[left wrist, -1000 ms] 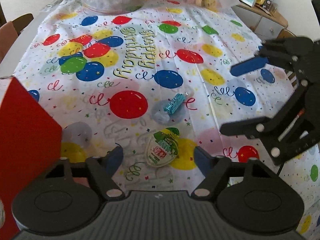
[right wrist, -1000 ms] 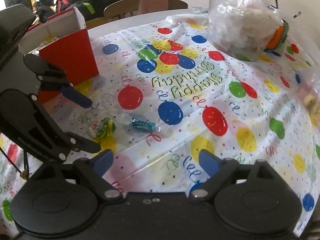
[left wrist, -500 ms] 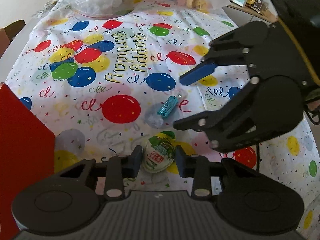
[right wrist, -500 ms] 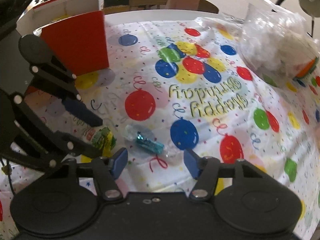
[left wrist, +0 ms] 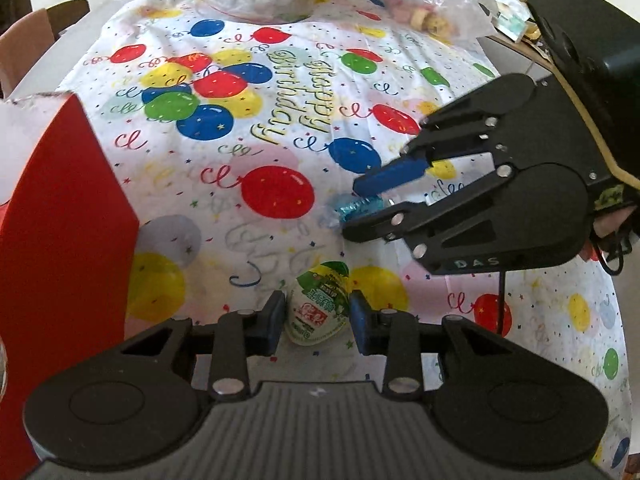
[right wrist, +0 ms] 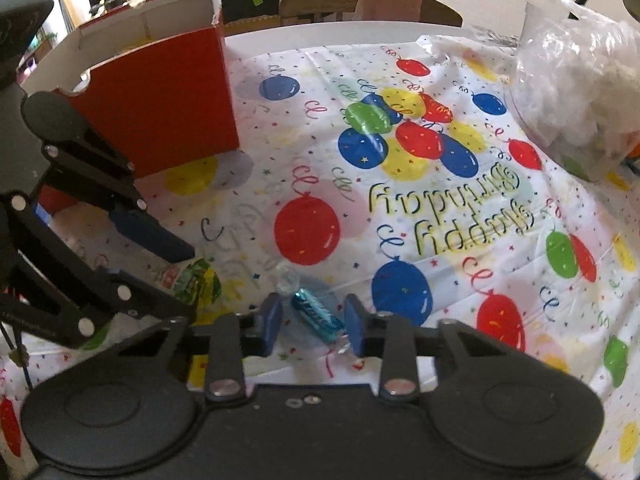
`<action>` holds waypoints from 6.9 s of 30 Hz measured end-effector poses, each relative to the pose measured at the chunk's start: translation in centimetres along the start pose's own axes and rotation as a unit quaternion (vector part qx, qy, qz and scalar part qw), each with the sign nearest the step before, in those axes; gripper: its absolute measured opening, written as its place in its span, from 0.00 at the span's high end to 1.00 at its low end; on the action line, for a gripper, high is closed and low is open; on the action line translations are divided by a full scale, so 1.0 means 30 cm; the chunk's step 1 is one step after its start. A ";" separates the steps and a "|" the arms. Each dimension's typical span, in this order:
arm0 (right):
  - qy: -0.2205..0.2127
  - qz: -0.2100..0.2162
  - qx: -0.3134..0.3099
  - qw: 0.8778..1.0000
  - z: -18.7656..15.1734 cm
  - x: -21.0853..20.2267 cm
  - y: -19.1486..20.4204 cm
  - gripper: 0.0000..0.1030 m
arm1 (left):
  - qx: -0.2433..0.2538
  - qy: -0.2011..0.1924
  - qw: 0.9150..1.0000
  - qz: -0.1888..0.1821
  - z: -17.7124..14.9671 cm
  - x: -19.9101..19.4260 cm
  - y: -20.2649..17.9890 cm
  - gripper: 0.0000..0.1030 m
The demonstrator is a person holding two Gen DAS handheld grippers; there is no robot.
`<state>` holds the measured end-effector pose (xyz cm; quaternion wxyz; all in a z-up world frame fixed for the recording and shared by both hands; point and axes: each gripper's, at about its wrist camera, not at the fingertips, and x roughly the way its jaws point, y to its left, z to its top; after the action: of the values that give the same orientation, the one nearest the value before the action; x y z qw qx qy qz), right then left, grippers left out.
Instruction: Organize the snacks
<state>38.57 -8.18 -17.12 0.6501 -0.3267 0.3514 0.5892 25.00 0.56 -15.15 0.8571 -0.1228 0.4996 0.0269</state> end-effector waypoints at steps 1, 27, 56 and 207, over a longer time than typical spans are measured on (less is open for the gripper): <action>-0.003 -0.004 0.006 1.000 -0.005 -0.003 0.003 0.80 | -0.001 0.000 1.000 0.000 -0.002 -0.003 0.002 0.67; -0.081 -0.129 0.266 0.952 -0.136 -0.391 0.331 0.90 | -0.011 -0.041 0.999 0.003 -0.108 -0.311 -0.042 0.67; -0.123 -0.154 0.390 0.900 0.251 -0.403 0.776 0.89 | -0.055 -0.093 0.994 0.020 -0.192 -0.747 0.433 0.67; -0.188 -0.192 0.358 0.894 0.376 -0.321 0.957 0.00 | -0.027 -0.167 0.982 0.088 -0.319 -0.874 0.616 0.02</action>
<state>10.25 -1.23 -3.23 0.8776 -0.0167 0.3402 0.3373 0.66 18.19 -0.42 0.9193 -0.0947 0.3570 0.1359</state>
